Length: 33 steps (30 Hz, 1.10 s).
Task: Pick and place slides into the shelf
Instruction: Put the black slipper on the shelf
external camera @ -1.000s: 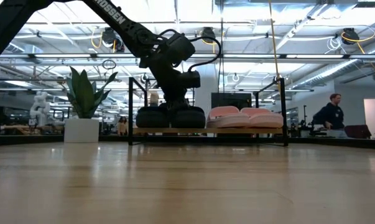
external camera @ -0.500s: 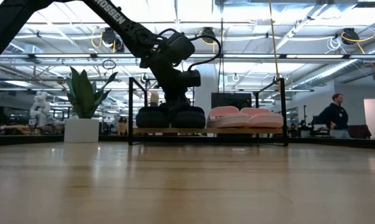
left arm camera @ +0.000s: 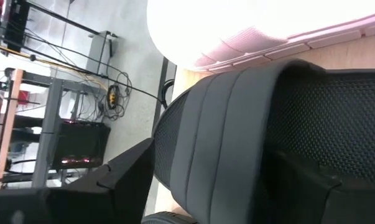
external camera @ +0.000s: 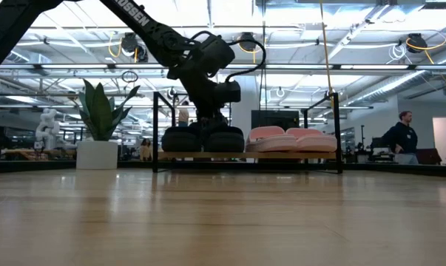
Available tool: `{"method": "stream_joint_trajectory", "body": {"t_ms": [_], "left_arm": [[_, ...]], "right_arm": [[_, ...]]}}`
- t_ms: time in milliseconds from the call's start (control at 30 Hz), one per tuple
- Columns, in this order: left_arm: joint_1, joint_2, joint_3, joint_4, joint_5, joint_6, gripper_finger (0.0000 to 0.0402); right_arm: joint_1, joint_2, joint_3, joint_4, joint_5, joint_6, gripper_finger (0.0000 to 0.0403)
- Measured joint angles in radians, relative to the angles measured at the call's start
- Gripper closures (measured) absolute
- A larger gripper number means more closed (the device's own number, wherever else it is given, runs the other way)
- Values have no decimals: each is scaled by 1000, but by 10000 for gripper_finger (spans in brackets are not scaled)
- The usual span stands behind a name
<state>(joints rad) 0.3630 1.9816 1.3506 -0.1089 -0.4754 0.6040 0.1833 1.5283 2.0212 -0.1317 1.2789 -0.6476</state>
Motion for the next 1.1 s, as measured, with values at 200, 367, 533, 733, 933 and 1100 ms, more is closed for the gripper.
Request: {"method": "stream_joint_trajectory", "body": {"t_ms": [200,367,533,733,933,1100], "left_arm": [[-14,0,1,10,-49,13,115],[-25,0,34,6,-66,15,112],[-47,0,87,-44,-82,-5,111],[-82,-2,130,-212,-93,-43,112],[-57,-1,130,-258,-81,-67,112],[-25,-2,130,-256,-26,-95,112]], "right_arm": [[0,0,0,0,0,0,213],[0,0,0,0,-1,0,213],[0,0,0,0,0,-2,213],[0,0,0,0,3,-23,213],[0,0,0,0,3,-20,213],[0,0,0,0,3,-19,213]]}}
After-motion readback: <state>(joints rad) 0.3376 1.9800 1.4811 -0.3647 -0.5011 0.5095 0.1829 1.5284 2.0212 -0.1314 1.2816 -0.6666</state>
